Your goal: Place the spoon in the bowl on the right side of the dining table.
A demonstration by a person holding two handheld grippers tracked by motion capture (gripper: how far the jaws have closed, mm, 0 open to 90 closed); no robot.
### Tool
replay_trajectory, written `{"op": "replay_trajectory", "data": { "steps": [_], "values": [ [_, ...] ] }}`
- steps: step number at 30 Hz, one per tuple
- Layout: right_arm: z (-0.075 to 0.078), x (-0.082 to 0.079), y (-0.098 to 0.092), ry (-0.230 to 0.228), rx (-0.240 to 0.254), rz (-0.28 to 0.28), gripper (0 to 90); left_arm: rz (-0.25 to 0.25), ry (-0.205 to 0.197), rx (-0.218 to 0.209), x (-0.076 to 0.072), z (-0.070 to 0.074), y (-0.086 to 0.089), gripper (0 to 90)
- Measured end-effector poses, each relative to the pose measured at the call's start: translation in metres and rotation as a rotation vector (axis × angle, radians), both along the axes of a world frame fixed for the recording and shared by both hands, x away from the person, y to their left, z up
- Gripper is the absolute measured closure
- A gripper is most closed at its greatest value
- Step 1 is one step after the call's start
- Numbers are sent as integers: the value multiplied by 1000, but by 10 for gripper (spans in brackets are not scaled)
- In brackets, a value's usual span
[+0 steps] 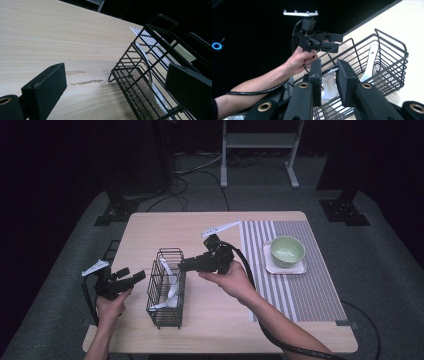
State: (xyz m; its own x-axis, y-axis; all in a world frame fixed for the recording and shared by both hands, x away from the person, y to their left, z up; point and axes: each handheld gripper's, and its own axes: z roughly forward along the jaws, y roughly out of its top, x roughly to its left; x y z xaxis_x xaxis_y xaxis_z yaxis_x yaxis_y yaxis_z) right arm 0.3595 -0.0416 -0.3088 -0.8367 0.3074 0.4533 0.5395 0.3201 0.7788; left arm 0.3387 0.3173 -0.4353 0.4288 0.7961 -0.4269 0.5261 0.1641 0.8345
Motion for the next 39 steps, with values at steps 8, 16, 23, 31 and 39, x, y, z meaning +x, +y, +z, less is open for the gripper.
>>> {"op": "replay_trajectory", "data": {
  "steps": [8,16,23,31,39],
  "values": [
    [0,0,-2,8,-3,-1,762,-1,2,2,0,0,-2,28],
    [-8,1,4,18,-32,13,855,0,0,2,0,0,0,28],
    [-12,4,0,55,9,16,856,5,0,-3,0,0,1,28],
    [-4,8,-20,118,122,-10,856,2,1,5,0,0,0,28],
    [2,8,-37,138,182,-34,855,2,0,5,0,0,0,28]
  ]
}}
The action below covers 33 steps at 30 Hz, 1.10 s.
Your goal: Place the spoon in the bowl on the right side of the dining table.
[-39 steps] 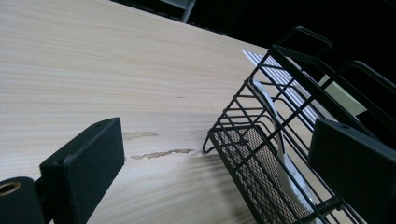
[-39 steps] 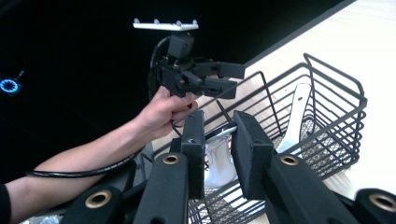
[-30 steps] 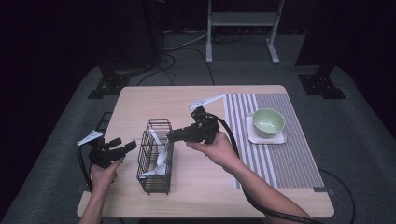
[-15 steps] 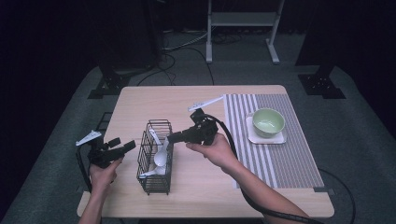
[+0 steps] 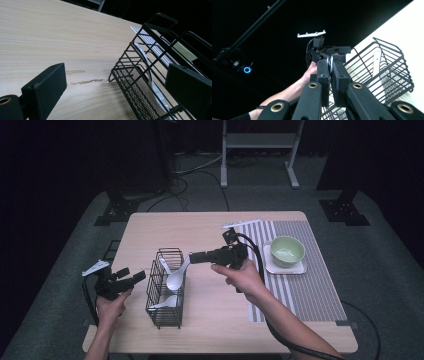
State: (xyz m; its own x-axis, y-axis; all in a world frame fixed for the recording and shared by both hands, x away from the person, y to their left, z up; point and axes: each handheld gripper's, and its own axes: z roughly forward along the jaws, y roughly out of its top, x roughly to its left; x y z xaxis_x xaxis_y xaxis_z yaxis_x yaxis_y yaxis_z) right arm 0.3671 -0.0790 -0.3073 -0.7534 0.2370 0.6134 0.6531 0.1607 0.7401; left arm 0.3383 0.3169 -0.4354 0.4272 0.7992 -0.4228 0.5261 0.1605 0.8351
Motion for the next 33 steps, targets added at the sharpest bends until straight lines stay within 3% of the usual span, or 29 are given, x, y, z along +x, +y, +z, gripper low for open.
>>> {"op": "replay_trajectory", "data": {
  "steps": [15,22,33],
  "values": [
    [8,-3,-46,-2,63,-80,855,5,3,0,-1,0,0,28],
    [5,-3,-70,0,79,-130,855,12,2,1,-1,0,1,28],
    [-4,3,-89,11,83,-179,855,20,4,1,-2,0,3,28]
  ]
}}
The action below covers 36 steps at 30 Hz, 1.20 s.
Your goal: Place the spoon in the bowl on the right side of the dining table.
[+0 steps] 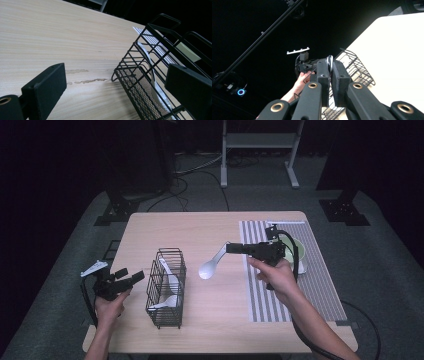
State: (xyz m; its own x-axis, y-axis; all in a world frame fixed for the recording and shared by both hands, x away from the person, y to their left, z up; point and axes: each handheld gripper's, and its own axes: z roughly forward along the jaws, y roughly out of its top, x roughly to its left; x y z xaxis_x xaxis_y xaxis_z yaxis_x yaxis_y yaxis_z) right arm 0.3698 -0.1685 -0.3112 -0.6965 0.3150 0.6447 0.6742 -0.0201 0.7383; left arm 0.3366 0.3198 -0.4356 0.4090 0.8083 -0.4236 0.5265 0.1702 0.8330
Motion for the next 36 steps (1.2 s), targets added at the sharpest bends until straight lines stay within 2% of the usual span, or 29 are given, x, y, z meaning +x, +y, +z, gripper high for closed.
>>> {"op": "replay_trajectory", "data": {
  "steps": [19,36],
  "values": [
    [-5,10,-44,20,8,-118,855,4,-2,0,0,-1,2,28],
    [-3,14,-74,14,17,-196,855,7,-4,1,-1,0,2,28]
  ]
}}
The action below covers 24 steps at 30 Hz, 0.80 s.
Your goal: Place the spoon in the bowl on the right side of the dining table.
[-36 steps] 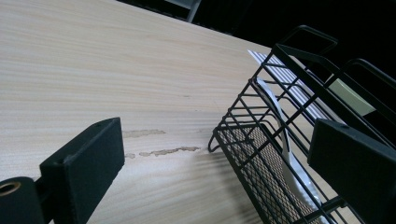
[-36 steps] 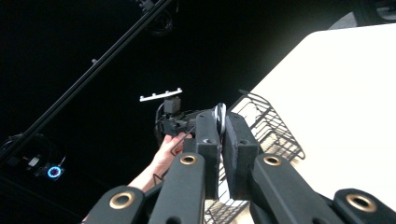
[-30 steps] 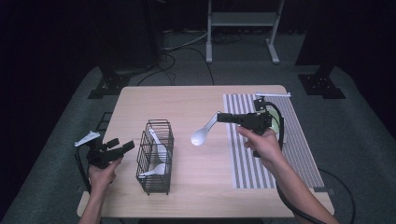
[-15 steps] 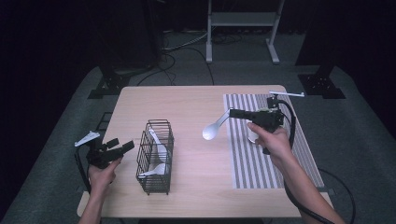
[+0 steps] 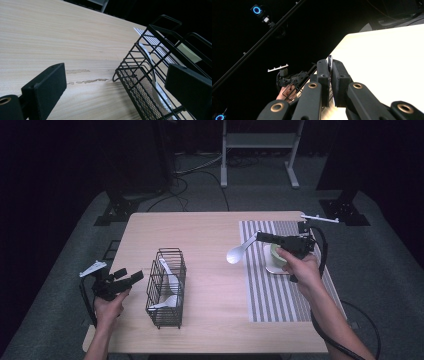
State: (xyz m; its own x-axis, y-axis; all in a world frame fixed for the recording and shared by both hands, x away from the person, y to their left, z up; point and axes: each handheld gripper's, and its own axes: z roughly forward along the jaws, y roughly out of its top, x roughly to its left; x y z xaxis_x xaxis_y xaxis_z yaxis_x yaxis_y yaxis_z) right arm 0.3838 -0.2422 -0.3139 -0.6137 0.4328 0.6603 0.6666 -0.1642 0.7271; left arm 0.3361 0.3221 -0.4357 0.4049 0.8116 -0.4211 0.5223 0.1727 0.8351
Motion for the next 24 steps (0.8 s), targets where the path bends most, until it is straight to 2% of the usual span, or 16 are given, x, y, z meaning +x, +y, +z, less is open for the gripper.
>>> {"op": "replay_trajectory", "data": {
  "steps": [15,24],
  "values": [
    [-3,4,-20,9,12,-58,855,1,0,-1,-1,0,1,28],
    [-4,4,-40,13,10,-107,854,-1,0,-1,0,0,0,28]
  ]
}}
